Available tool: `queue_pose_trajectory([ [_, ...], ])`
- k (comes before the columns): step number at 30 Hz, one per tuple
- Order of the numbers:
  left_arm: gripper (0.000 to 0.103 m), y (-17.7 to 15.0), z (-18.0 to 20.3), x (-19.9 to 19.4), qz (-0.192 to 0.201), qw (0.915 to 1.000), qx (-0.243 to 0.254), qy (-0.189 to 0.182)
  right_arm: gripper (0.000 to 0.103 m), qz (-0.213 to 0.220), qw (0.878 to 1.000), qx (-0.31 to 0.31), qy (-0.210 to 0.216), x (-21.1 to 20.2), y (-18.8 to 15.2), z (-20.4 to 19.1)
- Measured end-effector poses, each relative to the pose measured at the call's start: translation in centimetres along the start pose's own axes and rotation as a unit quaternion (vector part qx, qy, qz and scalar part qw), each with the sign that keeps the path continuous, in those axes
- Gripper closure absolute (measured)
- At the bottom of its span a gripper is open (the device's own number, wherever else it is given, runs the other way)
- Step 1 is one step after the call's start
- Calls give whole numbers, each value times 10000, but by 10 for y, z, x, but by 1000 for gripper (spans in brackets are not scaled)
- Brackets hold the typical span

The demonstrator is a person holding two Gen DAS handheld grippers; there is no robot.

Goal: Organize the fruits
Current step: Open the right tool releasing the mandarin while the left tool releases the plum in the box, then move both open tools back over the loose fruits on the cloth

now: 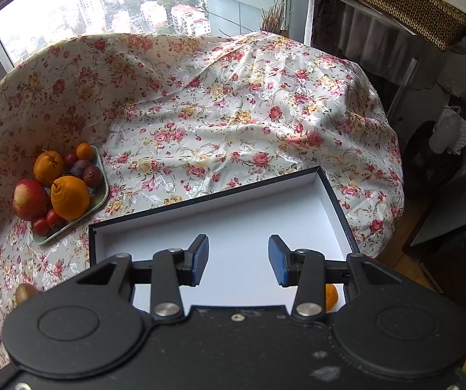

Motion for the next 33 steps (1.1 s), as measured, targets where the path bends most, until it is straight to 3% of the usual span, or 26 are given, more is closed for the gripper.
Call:
queue_pose_trajectory([
  [3,51,1,-7,-3,46,10000,-44,17,59,-210,9989,-403,92,1,-3,-15],
  [5,51,2,-12,-6,81,9999,-78,32,61,-611,9943,-877,56,6,-9,-30],
  [10,51,2,-32,-8,5,9989,-458,-28,64,-1227,9636,-2132,-1047,20,-30,-60],
  [13,52,4,-51,-15,118,9980,-619,49,64,-1183,9516,-2497,-1347,21,-39,-75],
  [18,52,9,-82,-30,314,9952,-920,92,64,-1041,9581,-2371,-1226,11,-40,-91],
  [23,52,8,-120,-40,396,9910,-1243,287,64,-800,9726,-2056,-738,-3,-35,-120],
  [28,52,-1,-168,-46,422,9848,-1546,667,64,-1043,9799,-1695,-102,0,-44,-148],
  [33,52,-16,-219,-48,291,9763,-1904,992,64,-1332,9800,-1464,224,12,-59,-177],
])
Point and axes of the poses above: each gripper's, at about its wrist camera, not at the fingertips, and x roughly the way its jaws point, z to its right, y to its top, the point moved 8 cm from there along x, roughly the way its jaws point
